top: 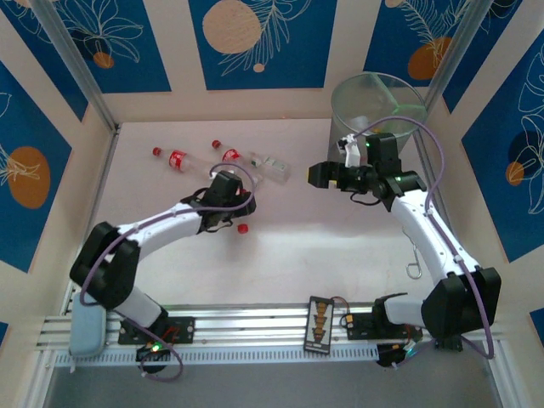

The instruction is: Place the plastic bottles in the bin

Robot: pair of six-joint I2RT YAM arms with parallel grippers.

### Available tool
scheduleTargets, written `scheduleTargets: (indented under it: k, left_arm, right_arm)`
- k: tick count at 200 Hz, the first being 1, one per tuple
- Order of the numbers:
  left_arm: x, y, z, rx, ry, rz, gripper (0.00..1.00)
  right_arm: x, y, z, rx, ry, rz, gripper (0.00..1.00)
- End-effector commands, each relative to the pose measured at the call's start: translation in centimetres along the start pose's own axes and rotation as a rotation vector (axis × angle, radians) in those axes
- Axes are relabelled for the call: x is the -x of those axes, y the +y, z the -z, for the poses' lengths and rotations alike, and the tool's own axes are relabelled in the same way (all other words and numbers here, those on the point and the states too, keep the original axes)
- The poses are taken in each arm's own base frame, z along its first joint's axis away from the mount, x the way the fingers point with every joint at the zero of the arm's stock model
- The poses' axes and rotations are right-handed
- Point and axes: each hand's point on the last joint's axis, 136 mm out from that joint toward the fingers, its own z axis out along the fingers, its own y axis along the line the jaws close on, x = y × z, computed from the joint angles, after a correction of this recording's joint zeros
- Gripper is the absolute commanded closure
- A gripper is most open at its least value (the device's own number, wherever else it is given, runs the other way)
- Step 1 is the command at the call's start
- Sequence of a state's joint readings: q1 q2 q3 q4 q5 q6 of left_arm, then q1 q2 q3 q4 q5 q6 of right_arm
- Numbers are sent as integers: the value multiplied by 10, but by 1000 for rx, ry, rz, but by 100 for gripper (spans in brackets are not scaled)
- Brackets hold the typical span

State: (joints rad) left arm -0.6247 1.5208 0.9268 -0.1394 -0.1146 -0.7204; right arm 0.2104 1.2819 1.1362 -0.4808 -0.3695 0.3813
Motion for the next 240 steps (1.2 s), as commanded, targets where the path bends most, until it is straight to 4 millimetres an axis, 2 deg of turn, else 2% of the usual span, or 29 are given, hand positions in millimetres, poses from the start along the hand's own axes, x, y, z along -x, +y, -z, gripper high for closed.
scheduleTargets:
  k: [1, 32, 55, 68, 104, 126, 167, 186, 202, 240]
  left_arm:
    - [-1, -29, 15, -163, -24, -79, 44]
    - [-2, -56, 26, -295, -28, -91, 48]
    - [-6, -87, 34, -466, -16, -125, 59]
    - [-8, -103, 38, -540, -3, -152, 64]
    - [-17, -133, 47, -674, 31, -211, 65]
    - [-23, -143, 48, -728, 63, -228, 65]
    - [-31, -159, 52, -801, 92, -239, 65]
    - [-34, -159, 50, -794, 110, -244, 65]
    - [-34, -159, 51, -799, 110, -247, 66]
    - [-34, -159, 50, -793, 114, -250, 65]
  right_arm:
    - [13, 13, -10, 90, -32, -95, 8]
    - [16, 23, -33, 137, -13, -125, 8]
    - [13, 26, -51, 167, 16, -145, 8]
    - [10, 24, -59, 174, 34, -157, 8]
    - [9, 11, -71, 176, 50, -185, 9]
    - [13, -3, -75, 138, 37, -214, 9]
    - [13, -8, -92, 140, 65, -211, 12]
    - [16, -11, -96, 142, 71, -216, 14]
    - [15, -15, -101, 140, 78, -222, 19]
    - [10, -16, -103, 142, 90, -231, 39]
